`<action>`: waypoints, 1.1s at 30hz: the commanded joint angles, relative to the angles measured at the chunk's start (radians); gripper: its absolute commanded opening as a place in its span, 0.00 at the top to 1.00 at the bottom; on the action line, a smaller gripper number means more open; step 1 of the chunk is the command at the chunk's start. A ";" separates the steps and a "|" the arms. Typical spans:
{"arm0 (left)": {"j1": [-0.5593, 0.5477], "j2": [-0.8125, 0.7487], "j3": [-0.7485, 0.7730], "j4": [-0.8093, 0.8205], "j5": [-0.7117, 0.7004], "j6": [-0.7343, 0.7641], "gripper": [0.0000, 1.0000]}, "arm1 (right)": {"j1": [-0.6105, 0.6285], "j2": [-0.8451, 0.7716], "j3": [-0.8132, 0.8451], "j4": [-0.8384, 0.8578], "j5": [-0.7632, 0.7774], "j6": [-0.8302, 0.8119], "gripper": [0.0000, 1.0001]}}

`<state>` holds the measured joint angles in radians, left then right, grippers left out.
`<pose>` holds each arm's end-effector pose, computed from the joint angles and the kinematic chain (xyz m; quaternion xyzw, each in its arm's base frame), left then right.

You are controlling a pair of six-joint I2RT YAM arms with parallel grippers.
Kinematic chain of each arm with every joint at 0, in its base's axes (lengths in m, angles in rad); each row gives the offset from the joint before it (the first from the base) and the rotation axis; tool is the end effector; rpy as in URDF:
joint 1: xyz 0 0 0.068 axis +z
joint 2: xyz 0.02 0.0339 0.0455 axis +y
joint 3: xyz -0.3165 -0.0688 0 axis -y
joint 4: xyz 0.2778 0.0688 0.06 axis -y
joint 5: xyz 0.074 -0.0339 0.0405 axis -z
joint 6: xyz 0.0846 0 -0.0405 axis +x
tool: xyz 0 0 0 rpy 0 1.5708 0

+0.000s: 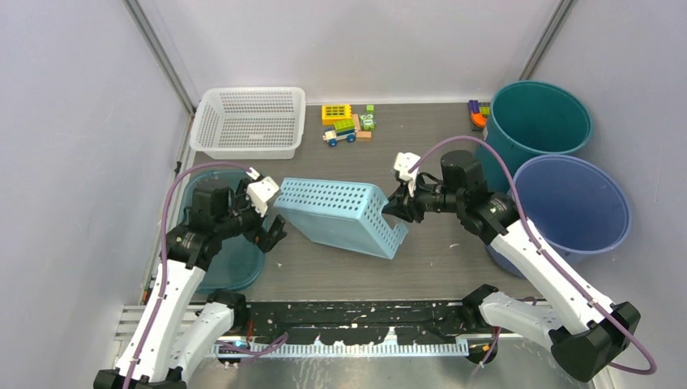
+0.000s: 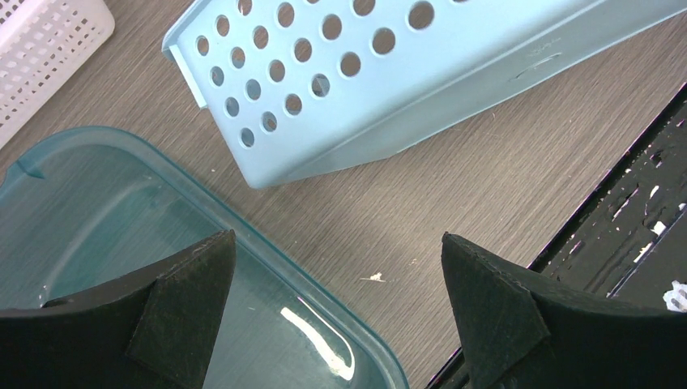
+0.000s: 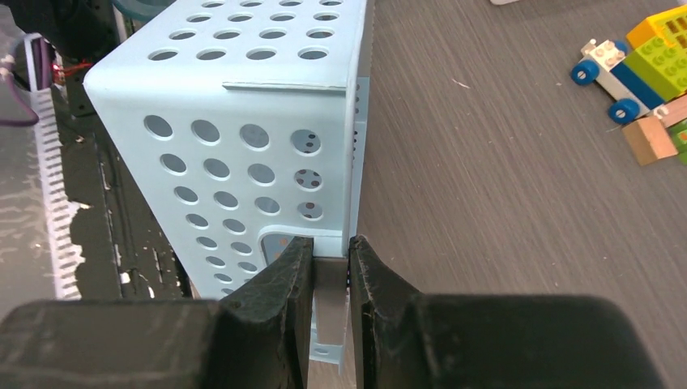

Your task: Turn the large container upside down

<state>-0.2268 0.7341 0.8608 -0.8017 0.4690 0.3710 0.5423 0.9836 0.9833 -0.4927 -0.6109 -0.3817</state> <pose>0.1568 -0.0754 0.3268 0.3543 0.8082 -0.1785 0.4352 0.1880 0.1699 0.3691 -0.5030 0.6639 0.2965 0.4672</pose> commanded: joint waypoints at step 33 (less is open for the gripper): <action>0.007 -0.004 0.000 0.023 0.029 0.000 0.00 | -0.376 0.403 0.149 -0.040 -0.262 0.530 0.99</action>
<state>-0.2268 0.7345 0.8604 -0.8017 0.4728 0.3710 0.1886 1.3621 1.0874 -0.5190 -0.8368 0.0895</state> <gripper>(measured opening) 0.996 0.242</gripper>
